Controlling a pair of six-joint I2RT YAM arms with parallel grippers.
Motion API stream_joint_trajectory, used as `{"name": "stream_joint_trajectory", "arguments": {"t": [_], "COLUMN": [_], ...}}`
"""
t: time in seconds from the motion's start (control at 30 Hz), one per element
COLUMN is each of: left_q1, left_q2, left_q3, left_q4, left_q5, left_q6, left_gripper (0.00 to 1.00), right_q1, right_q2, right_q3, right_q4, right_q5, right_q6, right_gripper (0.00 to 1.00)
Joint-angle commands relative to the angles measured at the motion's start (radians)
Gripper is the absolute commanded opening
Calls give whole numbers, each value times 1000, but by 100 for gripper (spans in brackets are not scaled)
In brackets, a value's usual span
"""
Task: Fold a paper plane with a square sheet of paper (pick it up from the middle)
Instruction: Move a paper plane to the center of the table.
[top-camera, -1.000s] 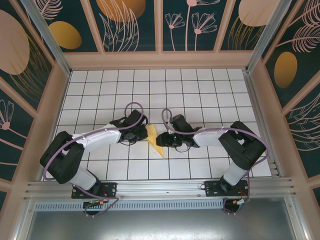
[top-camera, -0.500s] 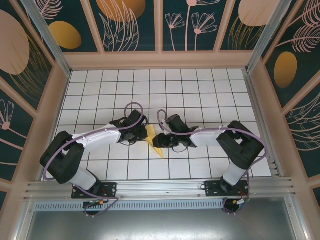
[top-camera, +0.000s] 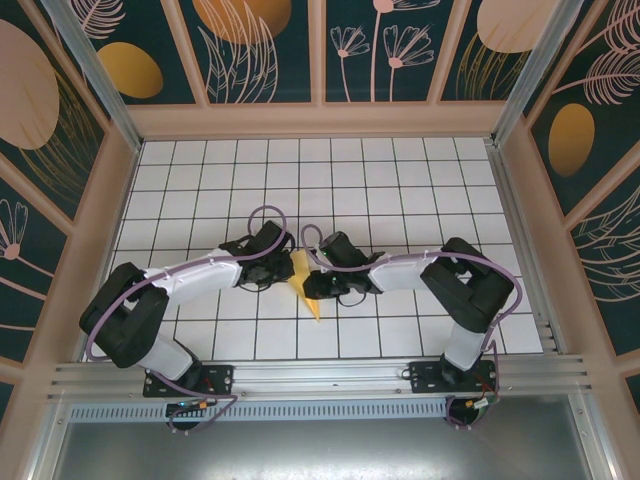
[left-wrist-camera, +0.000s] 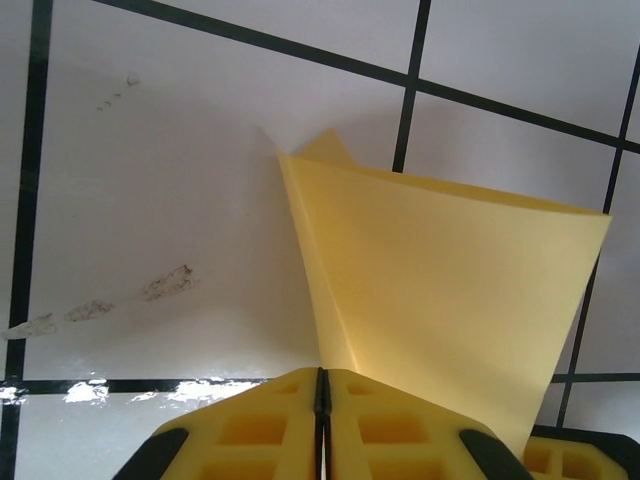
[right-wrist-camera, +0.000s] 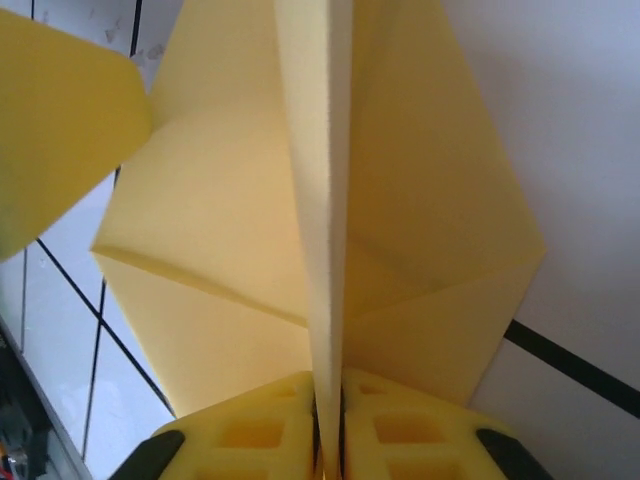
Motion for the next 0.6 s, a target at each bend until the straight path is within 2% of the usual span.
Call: {"name": "stream_joint_trajectory", "arguments": {"t": [0.0, 0.13, 0.23, 0.4, 0.57], "left_q1": [-3, -3, -3, -2, -3], "left_q2": [-73, -208, -306, -394, -403], "left_q3": [-28, -81, -114, -161, -173], "left_q4": [23, 96, 105, 96, 95], "left_q5": [-28, -65, -140, -206, -205], "left_q6": [-16, -34, -56, -97, -109], "left_gripper": [18, 34, 39, 42, 41], "right_q1": [9, 6, 4, -13, -62], "right_q2": [-22, -75, -109, -64, 43], "right_q3": [49, 95, 145, 274, 382], "right_q4": [-77, -195, -295, -488, -541], "right_q5": [74, 210, 344, 587, 597], "right_q6": [-15, -24, -26, -15, -13], "right_gripper": [6, 3, 4, 4, 4]}}
